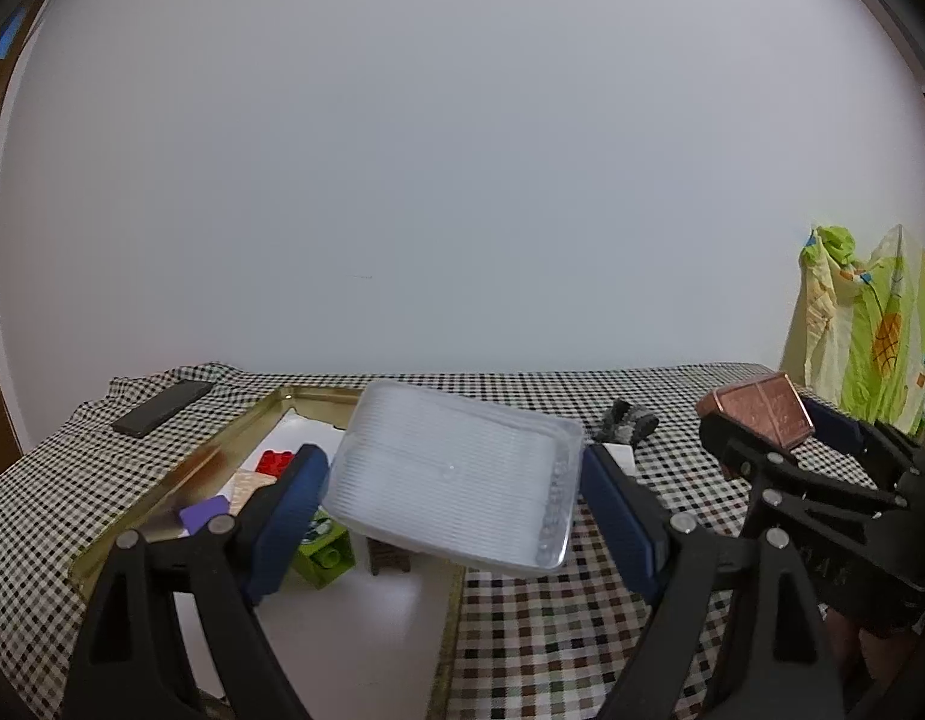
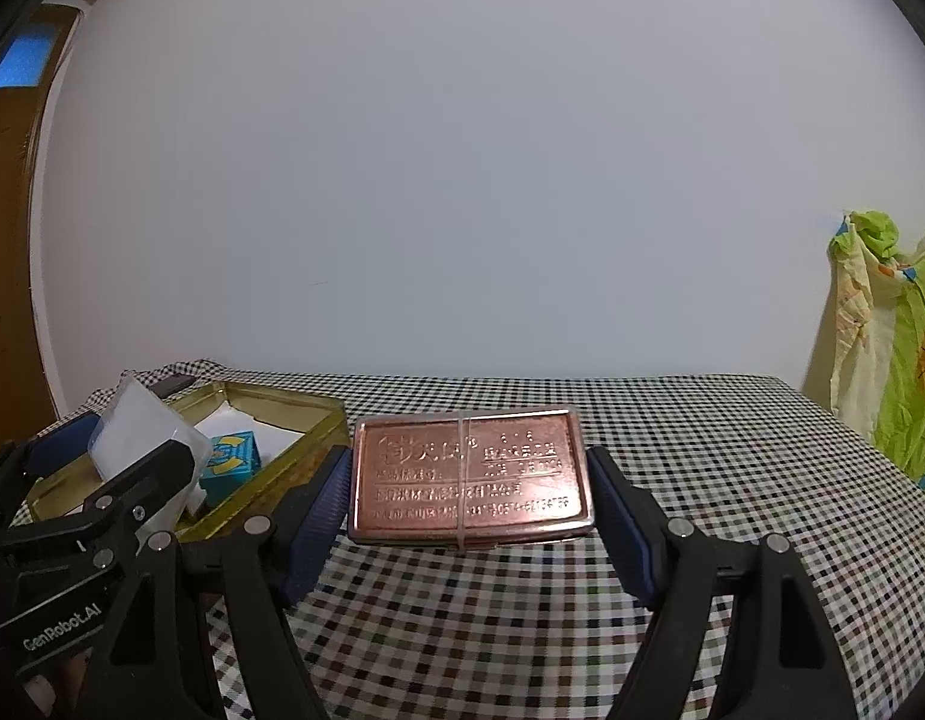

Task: Organize rigid objects
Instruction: 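Carry the white container and copper plate toward the gold tray with both grippers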

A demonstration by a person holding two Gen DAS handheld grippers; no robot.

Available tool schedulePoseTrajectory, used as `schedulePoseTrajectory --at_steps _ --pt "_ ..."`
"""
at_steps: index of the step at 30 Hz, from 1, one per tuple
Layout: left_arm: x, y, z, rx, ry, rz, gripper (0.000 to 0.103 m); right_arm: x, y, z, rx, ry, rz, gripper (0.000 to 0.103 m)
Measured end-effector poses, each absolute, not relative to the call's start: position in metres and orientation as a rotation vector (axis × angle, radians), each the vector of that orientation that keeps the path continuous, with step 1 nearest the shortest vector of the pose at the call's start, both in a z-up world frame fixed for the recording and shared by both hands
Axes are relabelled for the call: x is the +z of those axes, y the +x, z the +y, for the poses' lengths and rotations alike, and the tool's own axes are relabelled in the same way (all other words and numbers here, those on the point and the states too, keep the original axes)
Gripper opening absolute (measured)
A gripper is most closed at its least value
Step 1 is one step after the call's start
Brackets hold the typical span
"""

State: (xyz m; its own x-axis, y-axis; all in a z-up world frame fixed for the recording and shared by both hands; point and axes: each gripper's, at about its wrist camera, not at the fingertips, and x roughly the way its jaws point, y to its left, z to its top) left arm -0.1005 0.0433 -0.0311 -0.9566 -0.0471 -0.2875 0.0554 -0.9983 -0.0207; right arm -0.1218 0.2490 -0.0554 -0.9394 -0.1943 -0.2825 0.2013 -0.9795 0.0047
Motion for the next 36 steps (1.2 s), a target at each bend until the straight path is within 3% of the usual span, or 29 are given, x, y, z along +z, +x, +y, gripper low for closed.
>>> schedulePoseTrajectory --at_steps 36 --pt "-0.031 -0.088 -0.001 -2.994 0.397 0.103 0.086 -0.054 -0.112 0.204 -2.819 0.418 0.076 0.078"
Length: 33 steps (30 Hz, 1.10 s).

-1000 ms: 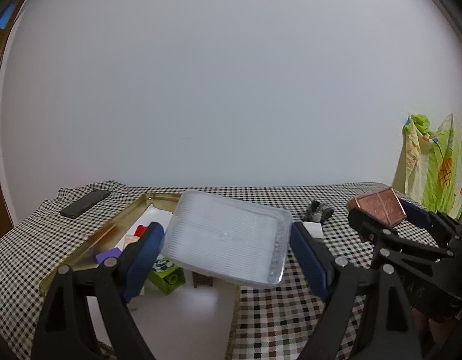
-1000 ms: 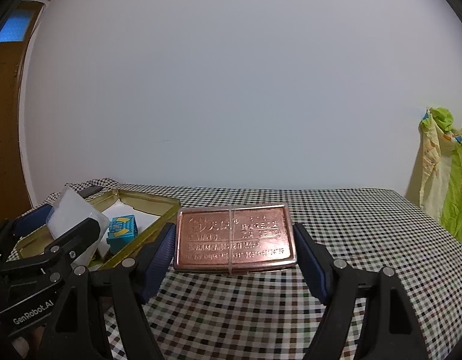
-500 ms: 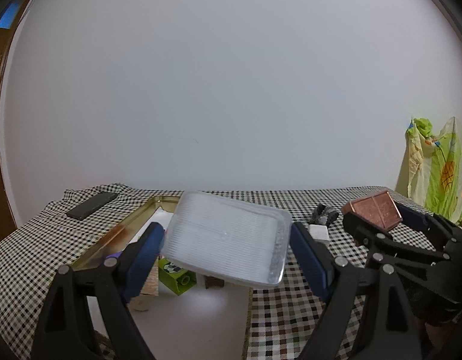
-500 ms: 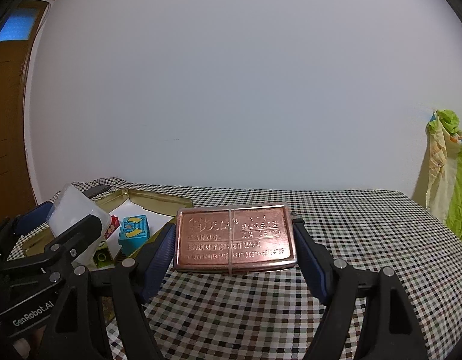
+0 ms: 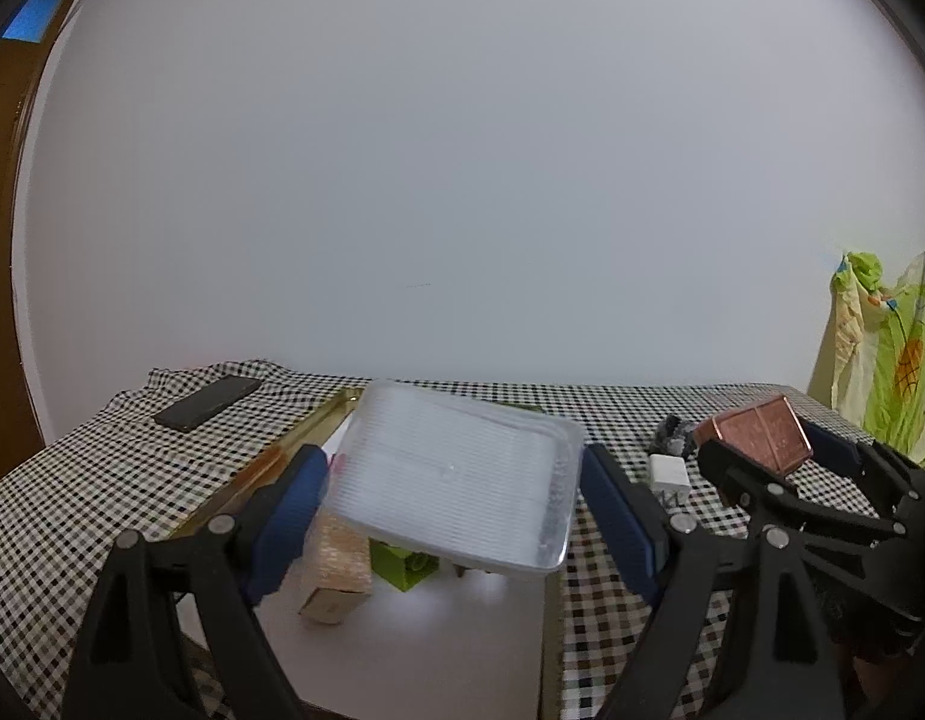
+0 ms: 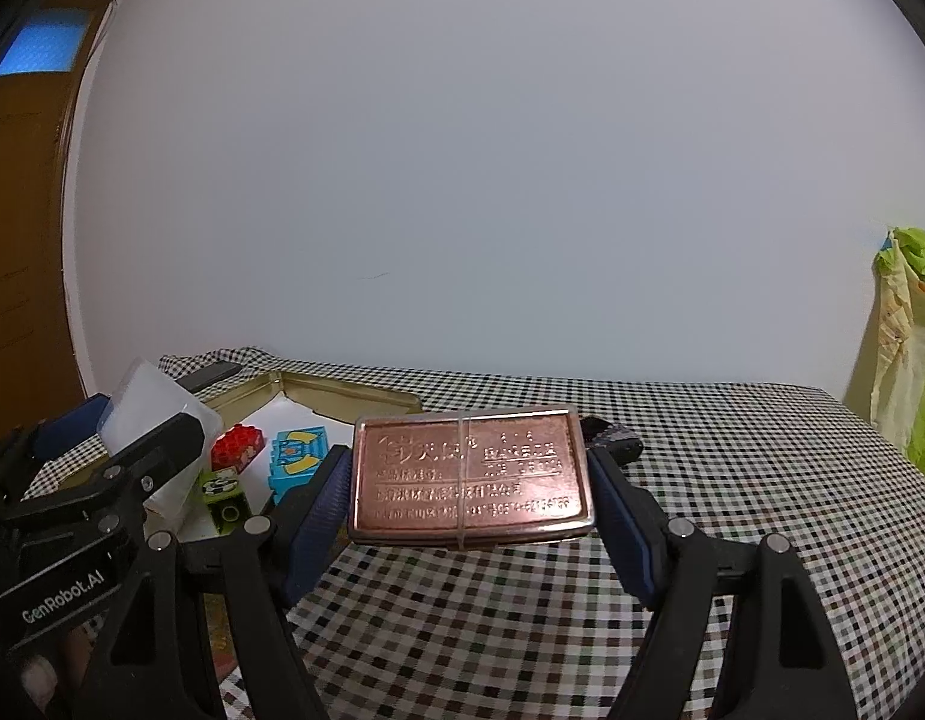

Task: Organize rigid objects
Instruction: 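Carry the white container and copper plate toward the gold tray with both grippers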

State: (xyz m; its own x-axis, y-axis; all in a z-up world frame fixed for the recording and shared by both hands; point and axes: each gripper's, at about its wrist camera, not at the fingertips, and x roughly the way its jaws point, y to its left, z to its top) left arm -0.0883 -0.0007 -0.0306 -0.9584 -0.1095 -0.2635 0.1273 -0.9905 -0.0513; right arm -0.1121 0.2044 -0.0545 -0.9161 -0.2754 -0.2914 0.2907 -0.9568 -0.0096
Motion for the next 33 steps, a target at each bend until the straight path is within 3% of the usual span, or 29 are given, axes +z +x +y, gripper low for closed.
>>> schedulePoseTrajectory --at_steps 17,33 --pt "-0.032 -0.091 -0.048 -2.903 0.419 0.107 0.086 -0.06 -0.127 0.171 -2.692 0.501 0.118 0.078" --pt "-0.039 -0.12 -0.1 -2.781 0.653 0.091 0.086 -0.061 -0.139 0.111 -2.51 0.618 0.208 0.078"
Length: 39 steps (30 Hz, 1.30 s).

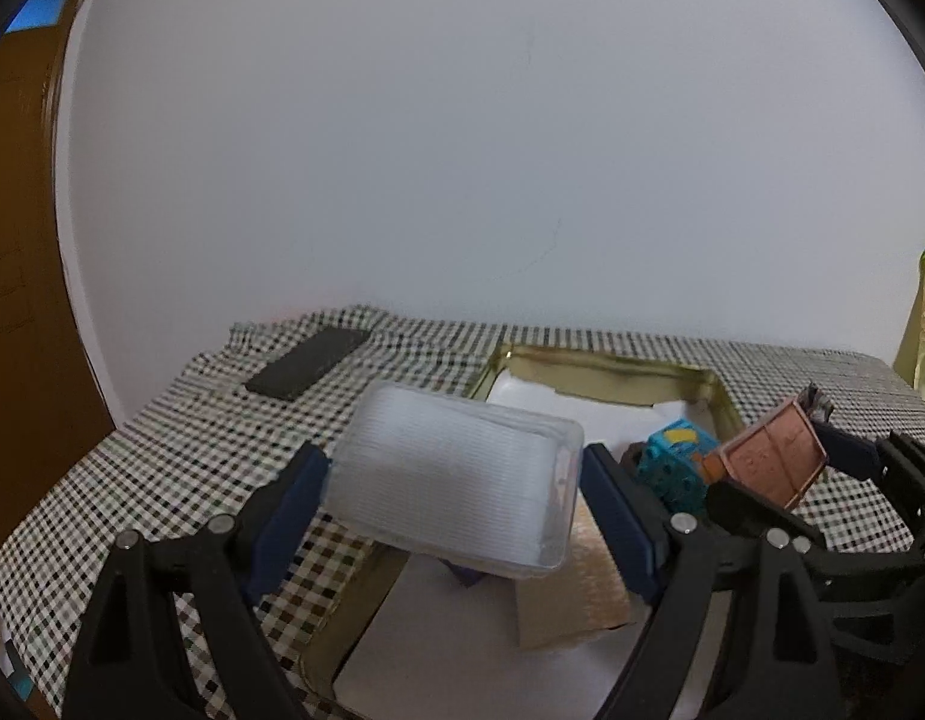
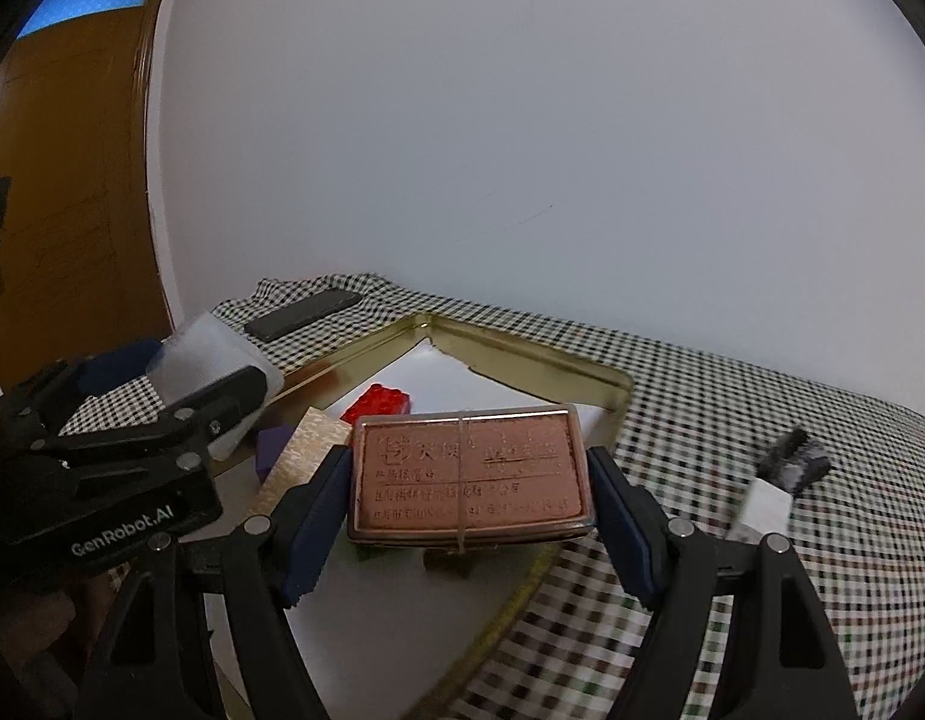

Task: Organize rigid objects
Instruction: 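Carry the white container and copper plate toward the gold tray with both grippers, then release the white container into the tray while the right releases the copper plate, then grasp the white charger plug with the left gripper while the right reaches toward the hair clip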

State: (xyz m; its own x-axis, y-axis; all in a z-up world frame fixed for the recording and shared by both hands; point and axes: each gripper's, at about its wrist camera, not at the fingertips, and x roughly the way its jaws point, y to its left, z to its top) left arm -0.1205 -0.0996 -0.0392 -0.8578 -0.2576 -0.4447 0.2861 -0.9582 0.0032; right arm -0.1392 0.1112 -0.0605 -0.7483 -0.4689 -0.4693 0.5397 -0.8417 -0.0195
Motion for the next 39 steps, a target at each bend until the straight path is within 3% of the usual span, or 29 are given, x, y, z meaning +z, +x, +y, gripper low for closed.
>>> schedulePoseTrajectory --at_steps 8,12,17,30,39 --pt "-0.045 -0.123 -0.107 -2.753 0.705 0.113 0.088 -0.067 -0.149 0.104 -2.419 0.69 0.178 0.079" --pt "-0.042 -0.119 -0.106 -2.736 0.675 0.112 0.101 -0.062 -0.139 0.108 -2.449 0.646 0.198 0.086" --pt "-0.033 -0.117 -0.096 -2.768 0.638 0.122 0.103 -0.058 -0.131 0.125 -2.477 0.624 0.192 0.088" --pt "-0.021 -0.146 0.028 -2.987 0.698 0.038 0.103 -0.056 -0.147 0.25 -2.716 0.696 0.123 0.088" --pt "-0.041 -0.21 0.12 -3.056 0.909 -0.09 0.102 -0.063 -0.187 0.342 -2.934 0.876 0.001 0.088"
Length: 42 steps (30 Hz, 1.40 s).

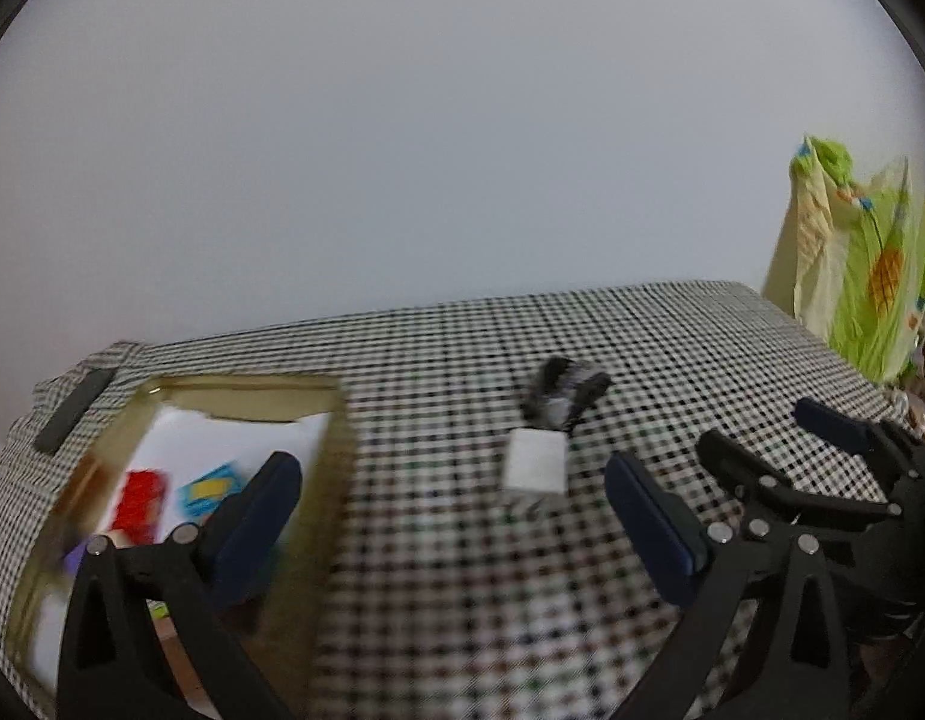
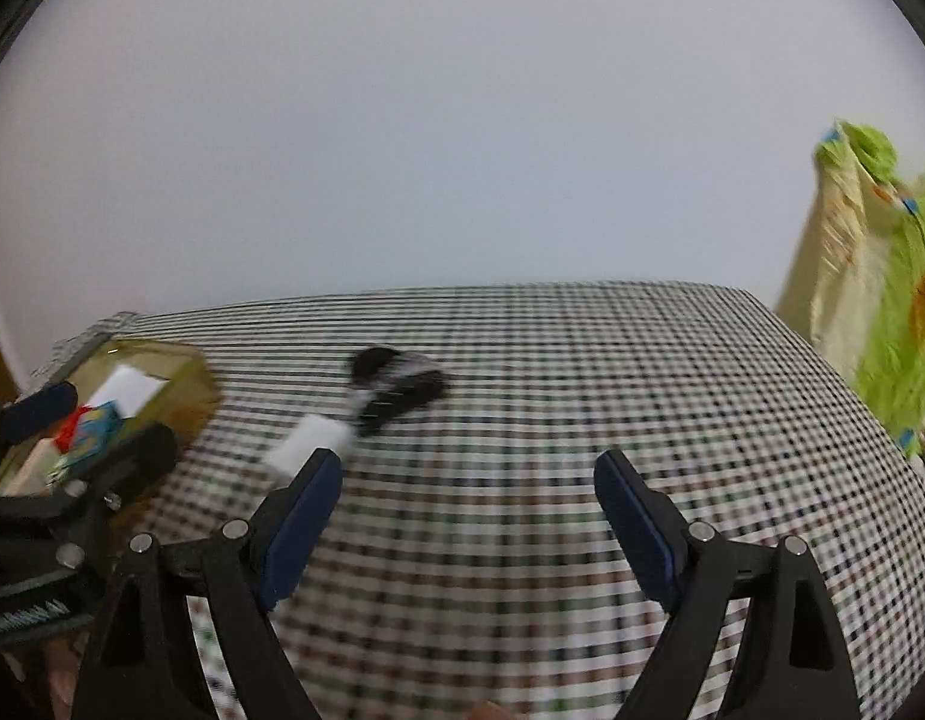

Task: Organize rigid objects
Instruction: 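Grasp the white charger plug with the left gripper while the right reaches toward the hair clip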

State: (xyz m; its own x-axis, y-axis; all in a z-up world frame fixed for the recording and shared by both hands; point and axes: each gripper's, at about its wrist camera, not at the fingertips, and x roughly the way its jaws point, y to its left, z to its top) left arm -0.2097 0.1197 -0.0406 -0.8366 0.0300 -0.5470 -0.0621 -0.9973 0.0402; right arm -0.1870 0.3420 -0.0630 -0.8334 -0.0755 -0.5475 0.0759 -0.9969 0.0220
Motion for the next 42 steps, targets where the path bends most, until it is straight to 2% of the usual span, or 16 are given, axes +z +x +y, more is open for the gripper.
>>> schedulePoseTrajectory --at_steps 6,14,17,20,21,23,24,25,26,36,42 --pt "-0.061 -0.245 0.14 2.936 -0.982 0.144 0.102 -0.073 -0.205 0.367 -2.985 0.969 -0.028 0.088" --pt "-0.08 -0.273 0.147 2.856 -1.118 0.128 0.102 -0.08 -0.228 0.374 -2.953 1.039 -0.042 0.088" --pt "-0.083 -0.284 0.148 2.816 -1.146 0.125 0.098 -0.078 -0.23 0.375 -2.944 1.047 -0.032 0.088" --pt "-0.09 -0.294 0.147 2.745 -1.223 0.107 0.089 -0.08 -0.235 0.369 -2.934 1.055 -0.032 0.088" --pt "-0.091 -0.296 0.146 2.728 -1.234 0.091 0.083 -0.08 -0.238 0.367 -2.929 1.056 -0.026 0.088" --pt "-0.091 -0.297 0.145 2.707 -1.234 0.081 0.068 -0.082 -0.242 0.364 -2.925 1.062 -0.011 0.088" --pt "-0.092 -0.299 0.142 2.69 -1.246 0.064 0.056 -0.082 -0.244 0.362 -2.919 1.06 -0.004 0.088" --pt "-0.094 -0.3 0.139 2.666 -1.252 0.035 0.04 -0.081 -0.247 0.36 -2.916 1.06 0.002 0.088" --pt "-0.094 -0.301 0.136 2.655 -1.256 0.022 0.038 -0.082 -0.249 0.358 -2.914 1.059 0.006 0.088" --pt "-0.086 -0.298 0.122 2.753 -1.208 0.091 0.037 -0.083 -0.282 0.318 -2.781 0.975 0.06 0.088" --pt "-0.093 -0.317 0.093 2.722 -1.292 -0.089 0.037 -0.082 -0.302 0.299 -2.73 0.976 0.076 0.089"
